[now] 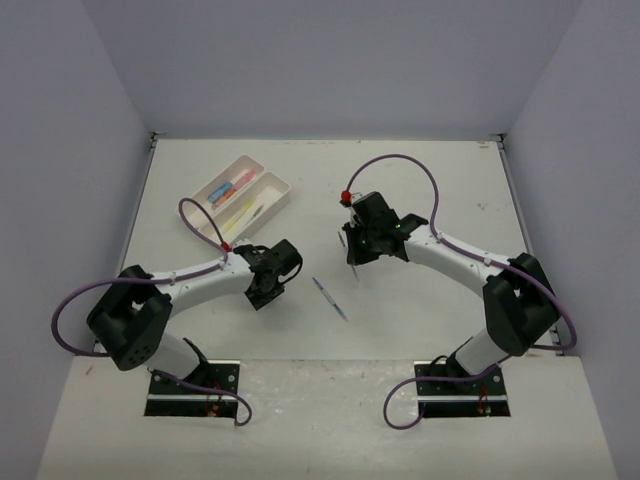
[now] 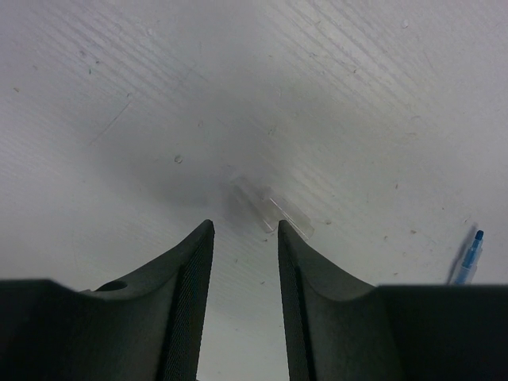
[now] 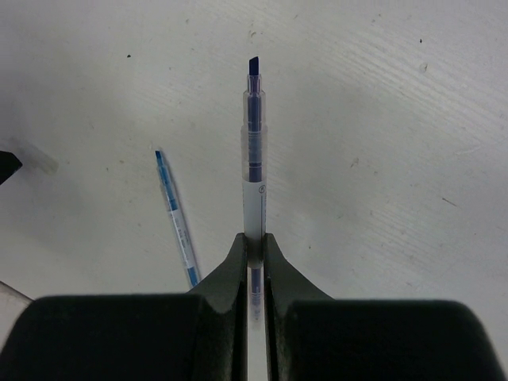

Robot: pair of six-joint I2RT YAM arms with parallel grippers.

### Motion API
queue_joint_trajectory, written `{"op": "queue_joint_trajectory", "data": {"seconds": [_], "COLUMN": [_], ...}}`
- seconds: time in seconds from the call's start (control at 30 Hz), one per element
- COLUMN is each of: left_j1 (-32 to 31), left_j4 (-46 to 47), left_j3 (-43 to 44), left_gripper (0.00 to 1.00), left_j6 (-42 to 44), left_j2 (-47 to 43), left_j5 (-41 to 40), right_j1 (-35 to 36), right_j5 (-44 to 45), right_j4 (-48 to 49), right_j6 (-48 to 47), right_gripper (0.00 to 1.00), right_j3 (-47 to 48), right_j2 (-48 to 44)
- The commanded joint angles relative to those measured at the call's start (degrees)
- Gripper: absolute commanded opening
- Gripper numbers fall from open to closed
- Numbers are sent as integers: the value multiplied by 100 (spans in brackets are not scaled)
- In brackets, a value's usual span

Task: Sort the stationery into containers
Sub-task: Close the pen cap on the pen.

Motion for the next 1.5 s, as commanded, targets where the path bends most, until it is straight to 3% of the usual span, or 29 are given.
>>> {"op": "queue_joint_trajectory", "data": {"seconds": [0.0, 0.47, 0.73, 0.9, 1.0, 1.1, 1.23, 1.4, 1.47], "left_j1": [-3, 50, 63, 85, 93, 76, 67, 76, 76], "left_j4": [169, 441, 577, 618, 617, 445, 591, 2204, 3071], "left_j3": [69, -83, -385, -548, -674, -788, -748, -511, -462], "left_gripper": [40, 36, 28, 16, 2, 0, 0, 0, 0], "left_j6": [122, 228, 189, 205, 240, 382, 1082, 3051, 3877], "left_j2": [165, 337, 254, 188, 15, -628, -1949, -3627, -3788], "left_j5": [-335, -159, -93, -16, 33, -47, -281, -598, -505], "right_j1": [-10, -10, -5, -10, -10, -10, -1, 142, 434], "right_j5": [-202, -198, -207, -254, -400, -834, -2357, -3588, -3539], "right_j4": [262, 281, 281, 304, 393, 672, 1736, 4123, 4941], "right_j6": [-161, -197, -205, -220, -233, -246, 110, 1637, 2134], "right_gripper": [0, 0, 0, 0, 0, 0, 0, 0, 0], "right_j3": [-89, -124, -138, -171, -234, -409, -957, -2027, -2351], "right_j2": [-142, -224, -259, -321, -399, -729, -1435, -2160, -2246]}}
